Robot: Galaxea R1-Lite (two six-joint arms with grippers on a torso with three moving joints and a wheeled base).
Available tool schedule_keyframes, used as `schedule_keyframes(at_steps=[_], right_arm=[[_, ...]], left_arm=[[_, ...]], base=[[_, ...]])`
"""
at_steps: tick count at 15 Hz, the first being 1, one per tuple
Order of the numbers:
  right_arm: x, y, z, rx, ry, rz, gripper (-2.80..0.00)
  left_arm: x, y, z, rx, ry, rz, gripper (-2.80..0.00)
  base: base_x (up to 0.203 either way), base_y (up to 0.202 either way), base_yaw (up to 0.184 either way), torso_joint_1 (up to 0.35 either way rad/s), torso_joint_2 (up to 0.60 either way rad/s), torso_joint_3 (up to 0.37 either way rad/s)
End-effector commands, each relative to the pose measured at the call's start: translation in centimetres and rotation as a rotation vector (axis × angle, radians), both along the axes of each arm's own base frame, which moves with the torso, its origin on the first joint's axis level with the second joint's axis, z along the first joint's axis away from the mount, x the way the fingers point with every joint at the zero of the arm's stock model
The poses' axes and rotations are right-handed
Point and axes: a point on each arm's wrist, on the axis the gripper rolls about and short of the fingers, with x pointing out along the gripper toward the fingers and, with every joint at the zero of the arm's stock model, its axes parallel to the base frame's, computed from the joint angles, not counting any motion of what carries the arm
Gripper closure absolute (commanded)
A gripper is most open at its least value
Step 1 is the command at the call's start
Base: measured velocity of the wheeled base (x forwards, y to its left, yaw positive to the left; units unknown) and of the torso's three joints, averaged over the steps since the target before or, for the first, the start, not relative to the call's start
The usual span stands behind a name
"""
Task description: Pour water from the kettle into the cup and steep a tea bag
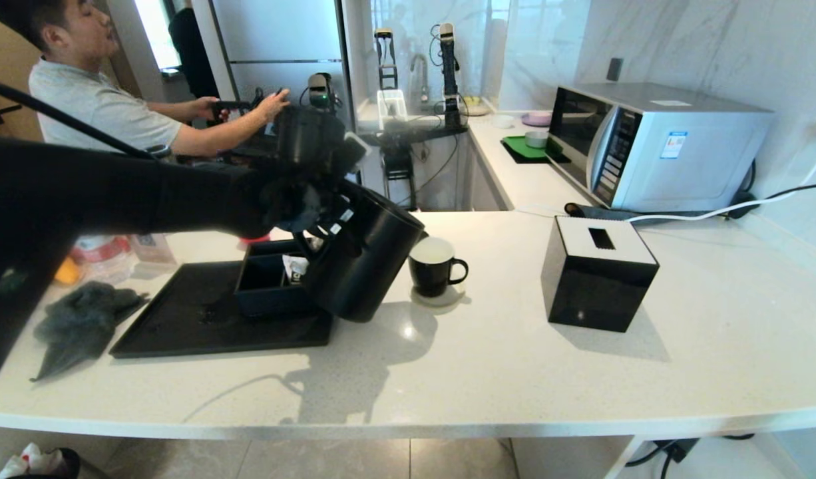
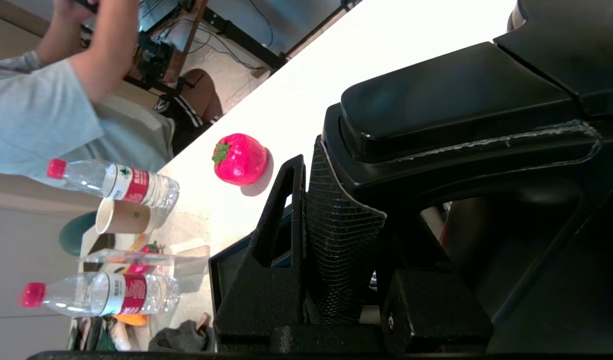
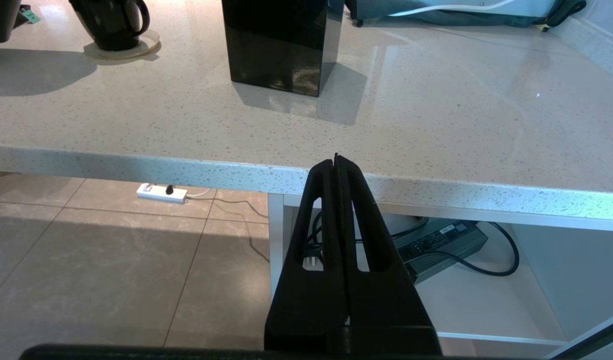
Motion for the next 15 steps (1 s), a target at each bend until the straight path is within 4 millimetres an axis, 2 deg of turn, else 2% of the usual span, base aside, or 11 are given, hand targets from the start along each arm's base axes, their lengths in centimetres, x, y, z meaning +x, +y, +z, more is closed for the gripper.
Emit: schedule_keyframes(at_steps=[1, 9, 15], right_arm=[[0.0, 0.0, 0.0, -0.001, 0.002, 0.001, 0.0], [0.0, 0.0, 0.0, -0.001, 0.002, 0.001, 0.0], [0.0, 0.0, 0.0, -0.001, 0.002, 0.001, 0.0]], left_arm=[[0.0, 0.1, 0.0, 0.004, -0.002, 0.005, 0.0], [0.4, 0.8, 0.0, 0.006, 0.0, 0.023, 0.0], [1.1, 0.4, -0.5, 0.017, 0.001, 0.017, 0.0]], base=[[0.0, 0.0, 0.0, 0.0, 0.0, 0.0], [0.0, 0.0, 0.0, 0.0, 0.0, 0.0], [0.0, 0.0, 0.0, 0.0, 0.0, 0.0]])
